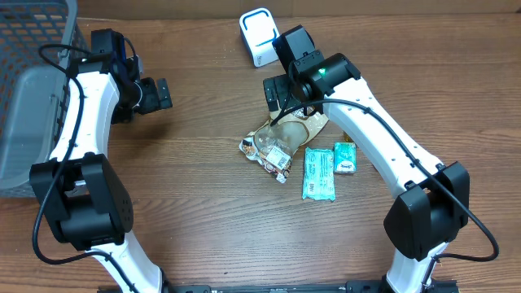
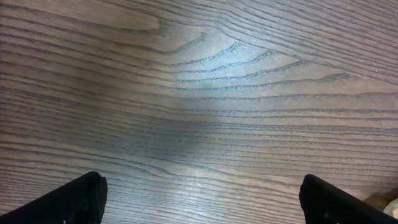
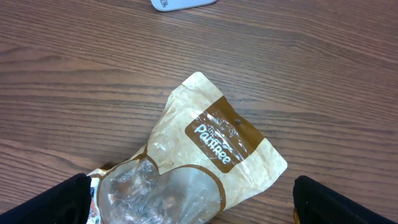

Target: Scan the item barcode

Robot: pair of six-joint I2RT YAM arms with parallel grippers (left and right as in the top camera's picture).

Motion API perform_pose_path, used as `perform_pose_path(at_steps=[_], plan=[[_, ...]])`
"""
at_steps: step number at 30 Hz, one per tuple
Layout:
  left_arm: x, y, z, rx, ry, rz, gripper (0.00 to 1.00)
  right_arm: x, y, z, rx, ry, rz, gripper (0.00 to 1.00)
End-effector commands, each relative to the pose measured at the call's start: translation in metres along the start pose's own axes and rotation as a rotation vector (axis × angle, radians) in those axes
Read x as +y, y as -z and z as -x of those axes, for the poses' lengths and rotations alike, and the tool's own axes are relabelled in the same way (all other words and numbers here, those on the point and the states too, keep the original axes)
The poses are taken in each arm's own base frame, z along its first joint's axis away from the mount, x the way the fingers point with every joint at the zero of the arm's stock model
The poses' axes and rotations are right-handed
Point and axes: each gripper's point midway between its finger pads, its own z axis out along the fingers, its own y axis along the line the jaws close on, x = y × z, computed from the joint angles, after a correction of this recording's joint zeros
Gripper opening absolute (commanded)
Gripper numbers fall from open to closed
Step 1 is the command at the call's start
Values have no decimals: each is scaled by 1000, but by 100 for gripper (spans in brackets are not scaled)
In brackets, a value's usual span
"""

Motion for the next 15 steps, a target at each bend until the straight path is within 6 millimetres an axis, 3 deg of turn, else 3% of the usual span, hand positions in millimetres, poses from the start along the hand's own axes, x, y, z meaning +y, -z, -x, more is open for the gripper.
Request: perform_pose_path(at_steps=[1, 15], plan=[[-4, 3, 5, -13, -5, -14, 100, 0, 3, 3, -15, -6, -6, 100], [-11, 1, 3, -9, -21, -17, 100, 0, 3, 3, -15, -6, -6, 100]])
